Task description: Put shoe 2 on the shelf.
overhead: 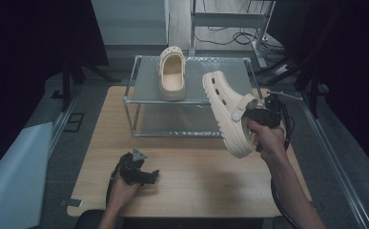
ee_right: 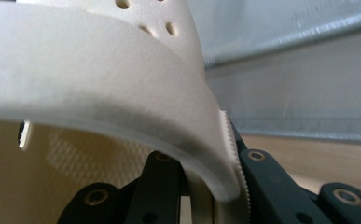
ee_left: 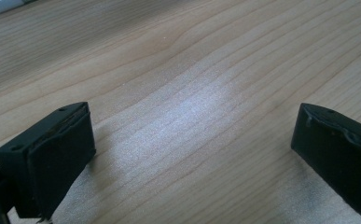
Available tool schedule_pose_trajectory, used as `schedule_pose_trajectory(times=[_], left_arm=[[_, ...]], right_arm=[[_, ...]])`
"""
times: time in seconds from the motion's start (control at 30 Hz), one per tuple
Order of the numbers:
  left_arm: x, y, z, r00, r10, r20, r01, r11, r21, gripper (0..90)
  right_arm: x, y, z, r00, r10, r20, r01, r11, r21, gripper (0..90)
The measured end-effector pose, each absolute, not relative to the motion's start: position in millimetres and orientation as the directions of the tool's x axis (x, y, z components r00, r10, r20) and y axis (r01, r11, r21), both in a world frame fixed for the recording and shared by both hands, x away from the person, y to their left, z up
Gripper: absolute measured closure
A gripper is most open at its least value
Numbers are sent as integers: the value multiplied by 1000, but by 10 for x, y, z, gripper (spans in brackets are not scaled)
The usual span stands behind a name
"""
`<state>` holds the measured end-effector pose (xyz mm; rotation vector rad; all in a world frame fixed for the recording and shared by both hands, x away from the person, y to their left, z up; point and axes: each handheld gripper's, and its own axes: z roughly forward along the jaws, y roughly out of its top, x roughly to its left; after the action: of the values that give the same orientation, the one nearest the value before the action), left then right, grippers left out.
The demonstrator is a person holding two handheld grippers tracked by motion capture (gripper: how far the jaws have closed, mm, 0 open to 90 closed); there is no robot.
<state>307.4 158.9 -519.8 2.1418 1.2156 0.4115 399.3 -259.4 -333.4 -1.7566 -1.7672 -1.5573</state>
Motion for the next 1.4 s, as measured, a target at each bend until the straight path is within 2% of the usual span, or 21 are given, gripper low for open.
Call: schedule_pose_trajectory(times=[0.27, 0.57, 0.9, 1.4], left_arm=[[3074, 1596, -5195, 525, 850, -45, 656, -370, 658, 0], [3081, 1610, -5196, 521, 852, -51, 658, -363, 659, 0], [3083, 1617, -5195, 519, 853, -61, 663, -356, 659, 0], [3090, 1642, -5195, 513, 855, -75, 665, -342, 664, 0]], right_arm=[[4174, -2468, -3224, -241, 615, 751, 810, -299, 505, 826], [4516, -2355, -3172, -155, 626, 764, 801, -373, 468, 825], [4814, -2202, -3056, -103, 664, 741, 775, -413, 478, 823], [5368, -1897, -3049, 10, 784, 621, 734, -428, 528, 817]])
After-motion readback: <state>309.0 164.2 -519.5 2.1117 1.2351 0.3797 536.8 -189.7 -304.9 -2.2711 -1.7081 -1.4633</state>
